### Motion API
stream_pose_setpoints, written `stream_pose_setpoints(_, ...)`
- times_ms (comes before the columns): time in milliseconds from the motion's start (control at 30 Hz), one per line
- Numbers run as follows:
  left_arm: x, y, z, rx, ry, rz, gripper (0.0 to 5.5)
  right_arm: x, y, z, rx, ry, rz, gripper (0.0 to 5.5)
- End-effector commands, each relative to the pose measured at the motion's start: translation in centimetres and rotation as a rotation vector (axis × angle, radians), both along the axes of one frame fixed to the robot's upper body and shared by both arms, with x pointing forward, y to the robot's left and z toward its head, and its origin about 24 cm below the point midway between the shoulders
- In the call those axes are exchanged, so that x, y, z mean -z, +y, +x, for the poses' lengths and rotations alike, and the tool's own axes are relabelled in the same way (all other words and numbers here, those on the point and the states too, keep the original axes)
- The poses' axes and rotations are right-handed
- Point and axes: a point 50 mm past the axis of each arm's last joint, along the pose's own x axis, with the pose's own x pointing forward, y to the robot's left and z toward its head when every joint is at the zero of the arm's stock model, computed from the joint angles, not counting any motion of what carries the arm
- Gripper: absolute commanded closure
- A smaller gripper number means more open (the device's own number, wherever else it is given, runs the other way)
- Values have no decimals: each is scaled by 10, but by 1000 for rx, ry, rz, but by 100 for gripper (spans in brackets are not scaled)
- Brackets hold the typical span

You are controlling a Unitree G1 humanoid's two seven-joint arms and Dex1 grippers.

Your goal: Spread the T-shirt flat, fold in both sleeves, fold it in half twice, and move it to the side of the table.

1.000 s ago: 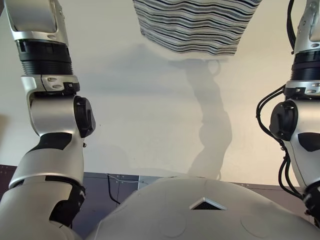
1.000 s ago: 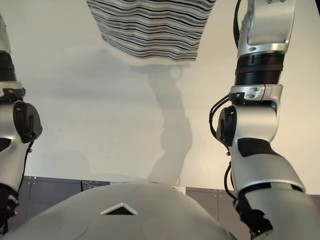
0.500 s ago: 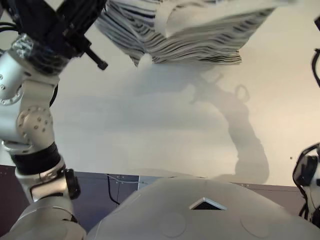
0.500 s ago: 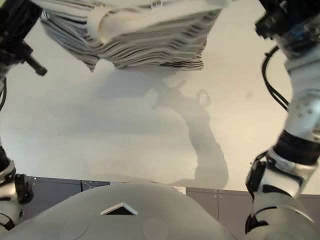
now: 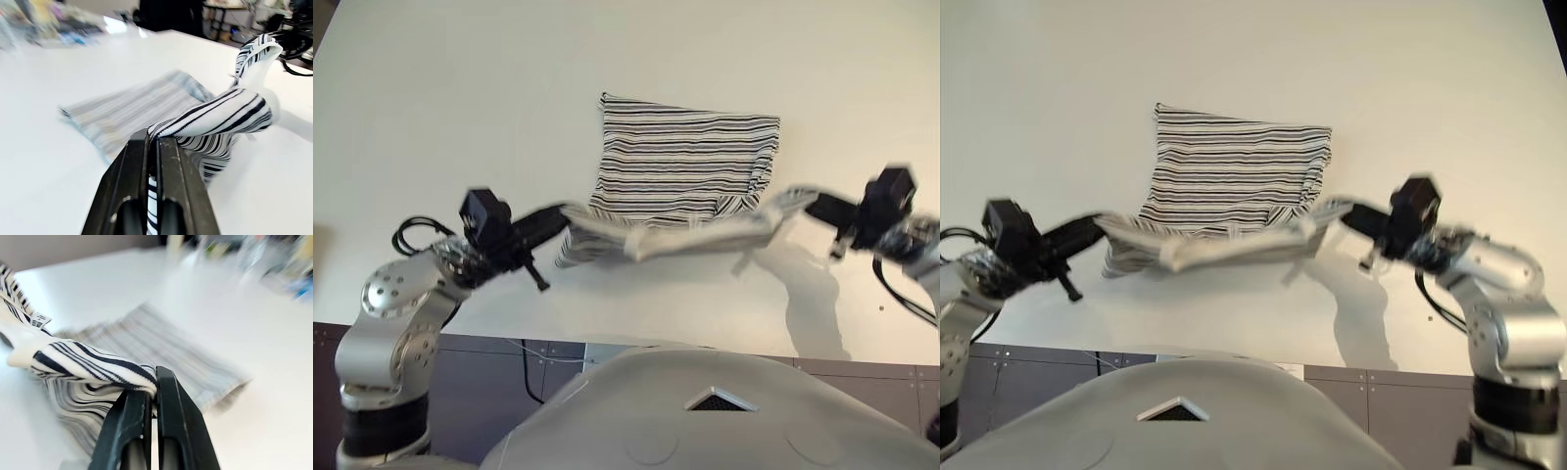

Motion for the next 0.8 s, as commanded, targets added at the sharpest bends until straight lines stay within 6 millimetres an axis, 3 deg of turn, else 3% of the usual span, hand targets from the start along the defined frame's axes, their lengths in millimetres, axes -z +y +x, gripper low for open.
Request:
stream_pose_setpoints(33, -36, -6, 96, -348, -322, 79, 538, -59, 31, 96, 317, -380, -11, 540)
stream_pose_setpoints(133, -83, -11, 133, -531, -540, 85, 538, -101, 49, 120, 514, -658, -35, 540)
stream_pose_setpoints(233, -125, -14, 151, -670, -744, 98, 538, -129, 67, 120, 650, -955, -110, 540)
stream_pose_setpoints(333, -149, -26, 161, -680, -880, 104, 538, -145, 75, 118, 766, -1113, -68, 540)
stream_pose_setpoints(500, -138, -37, 172, -623, -886, 136, 538, -144, 79, 125, 832, -1149, -48, 540)
stream_pose_setpoints(633, -128, -32, 171, -599, -867, 157, 538, -131, 70, 130, 831, -1104, -93, 540)
stream_pose_setpoints(800, -134, -15, 136, -540, -858, 48, 538, -127, 35, 103, 796, -1052, -70, 540)
